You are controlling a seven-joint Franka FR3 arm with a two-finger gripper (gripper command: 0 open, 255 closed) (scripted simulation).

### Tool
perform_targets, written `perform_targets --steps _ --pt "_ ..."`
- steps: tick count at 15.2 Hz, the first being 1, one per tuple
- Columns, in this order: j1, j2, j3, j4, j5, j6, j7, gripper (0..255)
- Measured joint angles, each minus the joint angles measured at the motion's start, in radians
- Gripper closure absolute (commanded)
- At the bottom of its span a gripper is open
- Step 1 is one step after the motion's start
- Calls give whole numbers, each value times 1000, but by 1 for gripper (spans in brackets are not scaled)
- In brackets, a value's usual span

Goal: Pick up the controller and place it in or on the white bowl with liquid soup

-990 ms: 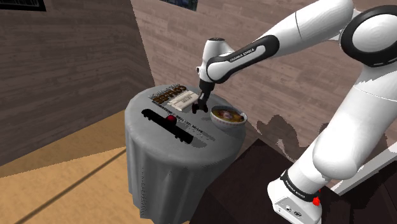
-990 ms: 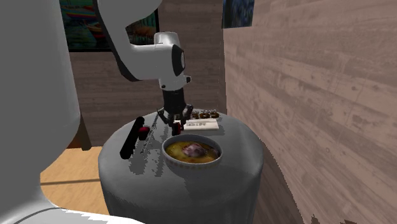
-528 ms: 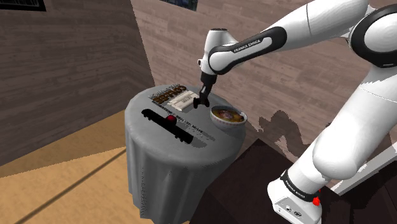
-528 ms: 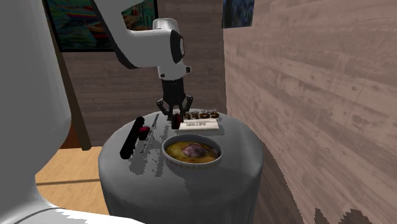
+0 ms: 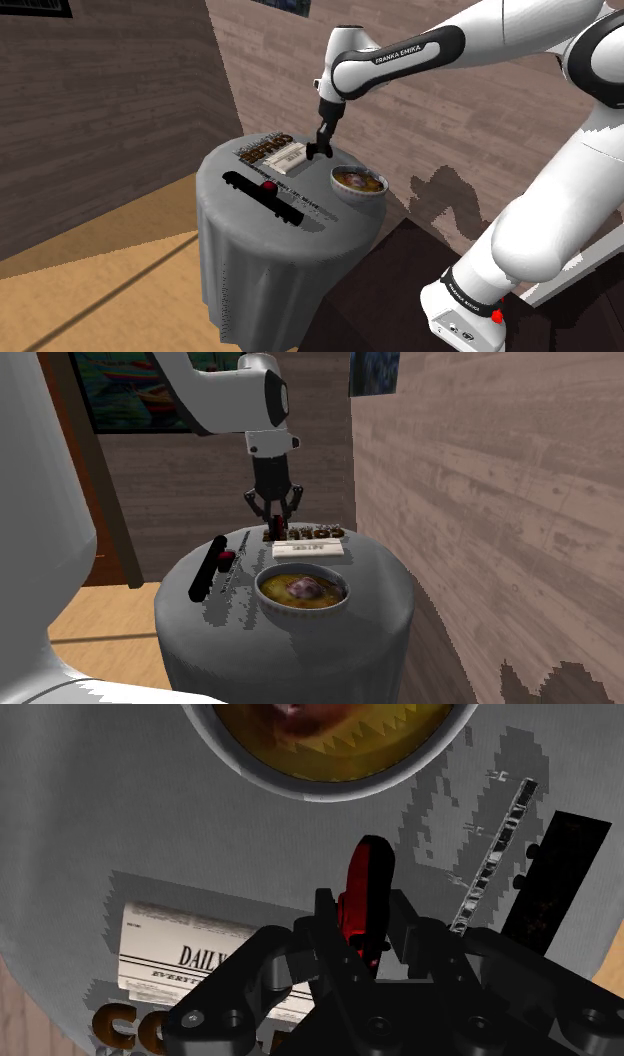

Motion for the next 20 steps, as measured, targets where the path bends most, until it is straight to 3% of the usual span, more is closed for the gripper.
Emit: perform_targets --steps 8,20 --pt "-1 -56 -1 33 9 -88 -13 255" --pt "-65 -476 -95 -367 -2 -98 -165 255"
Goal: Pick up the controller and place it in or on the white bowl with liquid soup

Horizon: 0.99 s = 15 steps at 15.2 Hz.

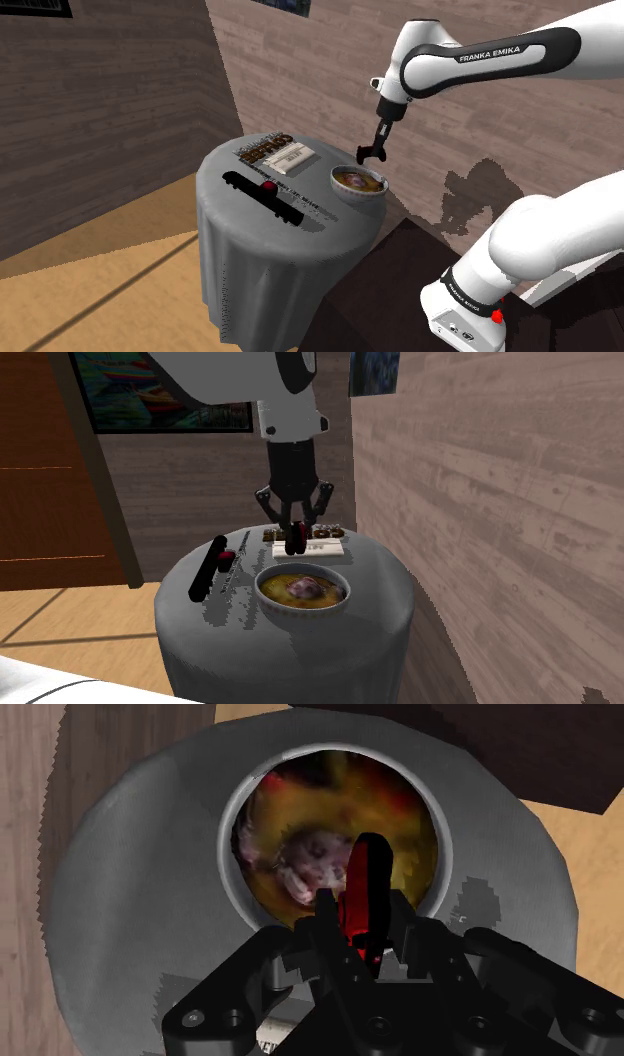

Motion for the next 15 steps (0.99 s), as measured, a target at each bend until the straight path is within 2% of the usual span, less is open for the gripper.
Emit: perform_targets --steps 4,15 --pt "-7 -18 -11 -54 -7 37 -11 255" --pt "-10 64 -12 -146 -17 211 3 255"
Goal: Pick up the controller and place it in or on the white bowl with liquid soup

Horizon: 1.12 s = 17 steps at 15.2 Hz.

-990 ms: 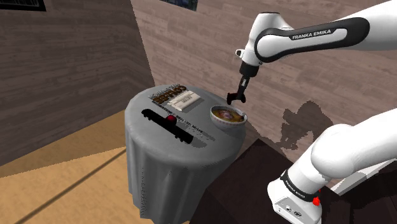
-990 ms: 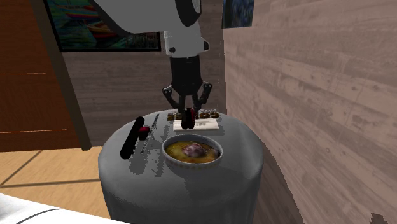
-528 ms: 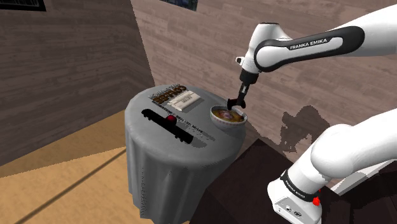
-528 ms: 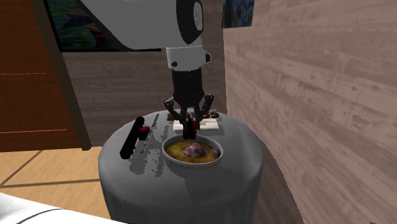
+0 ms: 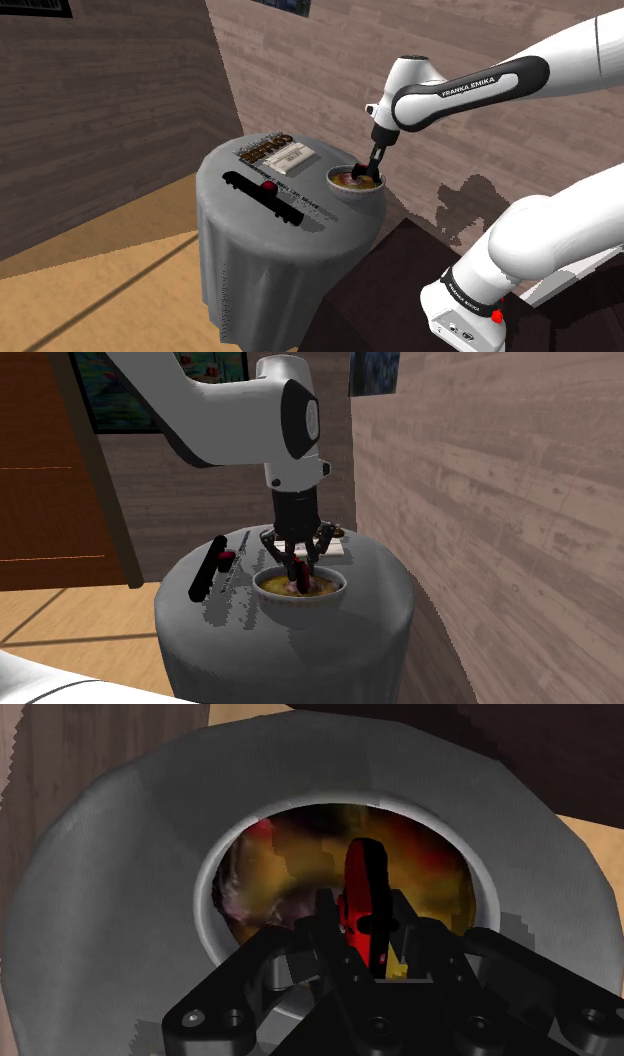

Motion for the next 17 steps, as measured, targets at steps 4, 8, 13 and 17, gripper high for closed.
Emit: perform_targets --steps 4,8,13,17 --pt "-1 8 -1 -8 -2 22 1 255" --pt "-1 9 -2 -9 -3 23 1 0" --pt "0 10 -1 -12 -2 23 2 0" --pt "5 -33 3 27 5 -59 0 0"
